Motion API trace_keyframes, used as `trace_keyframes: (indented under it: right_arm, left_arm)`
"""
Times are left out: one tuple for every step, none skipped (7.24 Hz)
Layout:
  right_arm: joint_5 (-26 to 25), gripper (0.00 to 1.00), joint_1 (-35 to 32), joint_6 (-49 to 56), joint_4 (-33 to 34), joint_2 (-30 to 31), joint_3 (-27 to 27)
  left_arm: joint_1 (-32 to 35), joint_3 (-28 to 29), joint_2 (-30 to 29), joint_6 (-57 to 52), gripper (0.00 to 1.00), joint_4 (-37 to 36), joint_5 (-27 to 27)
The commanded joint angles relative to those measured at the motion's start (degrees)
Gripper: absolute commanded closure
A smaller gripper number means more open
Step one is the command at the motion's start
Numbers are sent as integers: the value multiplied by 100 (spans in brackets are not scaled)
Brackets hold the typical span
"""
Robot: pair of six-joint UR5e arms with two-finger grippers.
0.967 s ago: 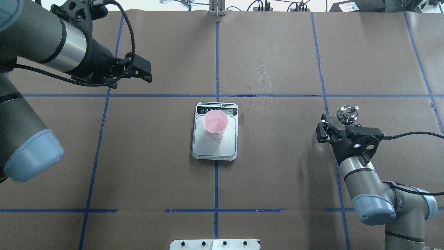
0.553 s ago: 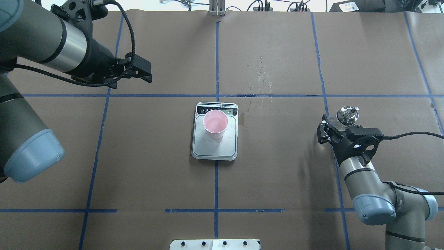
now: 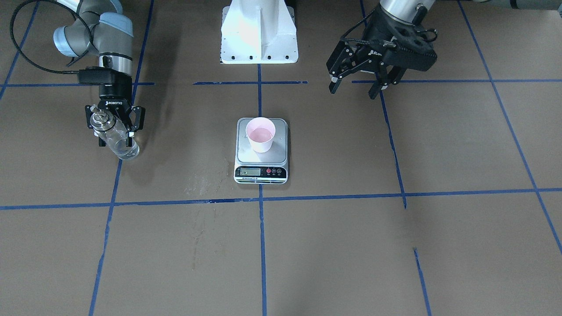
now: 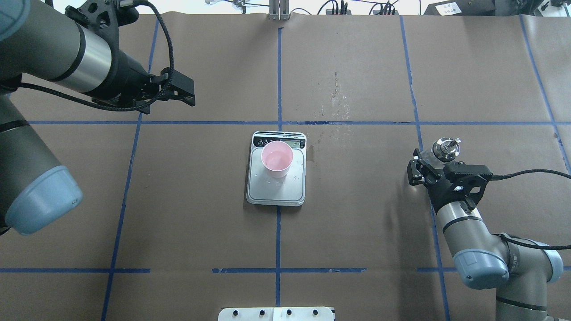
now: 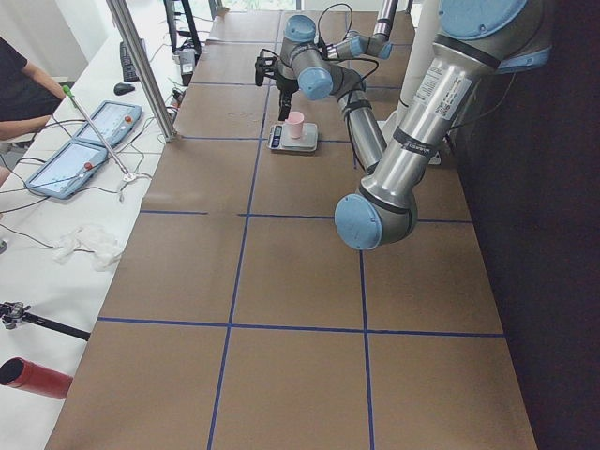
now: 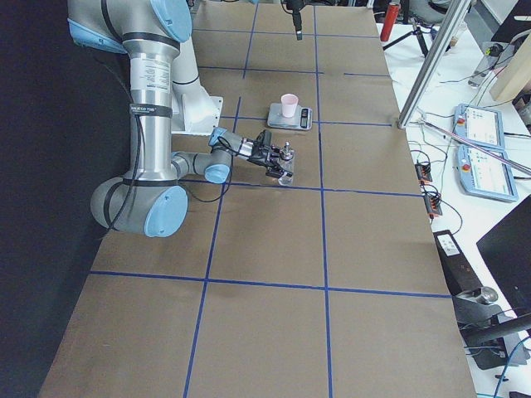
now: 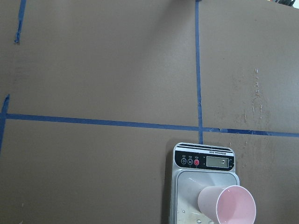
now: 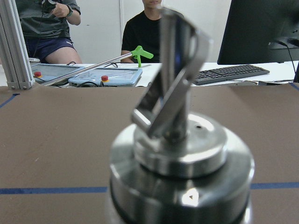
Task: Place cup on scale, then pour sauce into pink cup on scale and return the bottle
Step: 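Lower the bottle onto the table with the right gripper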
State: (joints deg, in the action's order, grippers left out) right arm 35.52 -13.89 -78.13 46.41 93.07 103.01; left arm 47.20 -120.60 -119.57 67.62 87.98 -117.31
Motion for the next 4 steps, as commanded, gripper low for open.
trace_keyframes:
  right_arm:
    - [68, 100, 9, 0, 0, 1, -9]
    - [139, 100, 9, 0, 0, 1, 0]
    - [139, 100, 9, 0, 0, 1, 0]
    - [139, 100, 9, 0, 0, 10, -26]
  left_arm:
    - [0, -7, 4, -3, 0, 0, -2]
    - [0, -7, 4, 6, 0, -9, -2]
    - [9, -7, 4, 6, 0, 0, 7]
    - [0, -7, 4, 6, 0, 0, 7]
